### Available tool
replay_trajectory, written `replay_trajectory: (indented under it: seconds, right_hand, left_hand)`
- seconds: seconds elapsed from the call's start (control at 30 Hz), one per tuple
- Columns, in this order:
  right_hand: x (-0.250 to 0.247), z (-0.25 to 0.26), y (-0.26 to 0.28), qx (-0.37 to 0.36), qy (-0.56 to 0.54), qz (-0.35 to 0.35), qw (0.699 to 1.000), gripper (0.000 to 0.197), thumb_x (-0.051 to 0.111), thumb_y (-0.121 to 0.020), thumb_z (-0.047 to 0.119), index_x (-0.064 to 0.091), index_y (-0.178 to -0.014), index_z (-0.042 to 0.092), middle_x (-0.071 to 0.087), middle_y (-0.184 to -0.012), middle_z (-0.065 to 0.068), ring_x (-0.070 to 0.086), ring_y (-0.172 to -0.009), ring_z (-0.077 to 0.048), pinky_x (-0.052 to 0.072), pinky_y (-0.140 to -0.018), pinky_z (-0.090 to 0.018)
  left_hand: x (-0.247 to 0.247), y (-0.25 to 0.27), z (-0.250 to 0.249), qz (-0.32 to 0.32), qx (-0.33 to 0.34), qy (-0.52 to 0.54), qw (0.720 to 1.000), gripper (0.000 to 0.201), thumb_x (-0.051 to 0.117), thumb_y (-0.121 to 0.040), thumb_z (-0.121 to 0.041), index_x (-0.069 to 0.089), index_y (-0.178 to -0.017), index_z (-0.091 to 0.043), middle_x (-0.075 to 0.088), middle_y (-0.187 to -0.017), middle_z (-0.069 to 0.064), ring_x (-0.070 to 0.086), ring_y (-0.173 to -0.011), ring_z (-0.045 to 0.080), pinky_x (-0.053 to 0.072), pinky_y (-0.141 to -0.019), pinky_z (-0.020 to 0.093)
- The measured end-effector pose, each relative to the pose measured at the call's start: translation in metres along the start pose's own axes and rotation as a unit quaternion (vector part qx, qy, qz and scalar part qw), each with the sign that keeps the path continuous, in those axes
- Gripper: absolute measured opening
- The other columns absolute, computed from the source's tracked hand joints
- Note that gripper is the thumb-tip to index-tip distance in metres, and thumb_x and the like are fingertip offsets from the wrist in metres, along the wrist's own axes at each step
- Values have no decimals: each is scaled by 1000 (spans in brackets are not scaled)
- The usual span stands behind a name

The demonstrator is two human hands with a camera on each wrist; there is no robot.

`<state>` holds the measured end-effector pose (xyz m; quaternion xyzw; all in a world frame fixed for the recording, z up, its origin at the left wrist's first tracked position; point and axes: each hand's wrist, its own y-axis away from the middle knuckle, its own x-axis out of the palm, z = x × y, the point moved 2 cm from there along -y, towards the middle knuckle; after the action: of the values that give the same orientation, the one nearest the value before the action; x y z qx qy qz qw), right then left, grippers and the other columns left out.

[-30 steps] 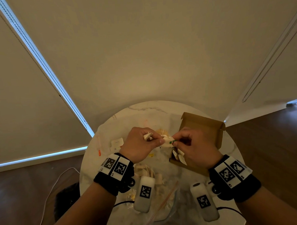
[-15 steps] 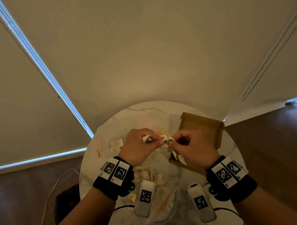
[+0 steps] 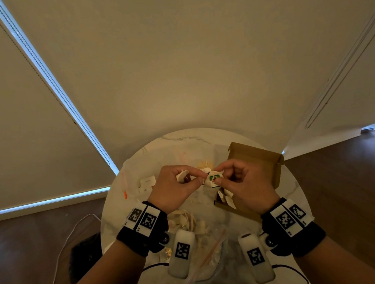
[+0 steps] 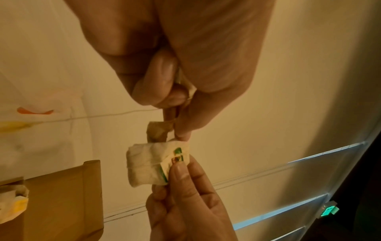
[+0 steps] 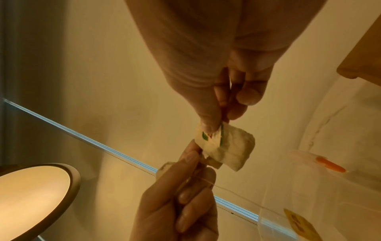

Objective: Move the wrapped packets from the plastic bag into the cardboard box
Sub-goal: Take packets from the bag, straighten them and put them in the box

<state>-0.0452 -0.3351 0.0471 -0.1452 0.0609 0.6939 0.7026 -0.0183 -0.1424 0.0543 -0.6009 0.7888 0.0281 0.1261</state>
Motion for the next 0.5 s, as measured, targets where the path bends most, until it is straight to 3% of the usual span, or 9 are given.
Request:
replay_trajectory:
  seconds: [0.1,0.27,0.33,0.4,0.5]
  right_hand:
    - [1,1,-2,8,4,-1,1000,19,78,-77,9,71,-90,20,64,-68,-2,60,-62,-14,55,-67,-34]
    - [-1,3,2,25,-1,19,1000,11,78,-76,15,71,-79,22,71,-78,-7,66,-75,-35,56,-71,-54]
    - [-2,9,2,24,-11,41,999,11,78,-76,13,71,-79,21,71,-79,-10,64,-75,-40,55,-70,-56]
    - [-3,12,-2,12,-17,46,999,16,78,-75,10,70,-83,21,69,-77,-11,64,-73,-36,55,-70,-49]
    - [-6,13,-10,3,2,35,999,33,79,-75,8,68,-101,25,66,-70,-5,62,-64,-17,56,-67,-30]
  left_hand:
    - [2,0,-3,-2,8,15,1000,8,73,-82,-2,78,-85,-8,71,-69,-8,52,-50,-5,38,-53,8]
    - [-1,-3,-4,-43,10,32,998,9,74,-79,2,74,-81,-7,73,-75,3,63,-64,5,46,-62,15]
    - [-4,-6,1,-52,-17,11,998,19,76,-77,-2,63,-88,-11,72,-77,9,60,-60,4,45,-57,14]
    - [-6,-8,5,-43,-55,-8,998,29,79,-77,-7,58,-95,-16,73,-80,11,58,-56,0,42,-52,11]
    - [-4,-10,6,-6,-68,-13,998,23,81,-75,-7,66,-91,-16,75,-78,8,71,-73,14,50,-62,17]
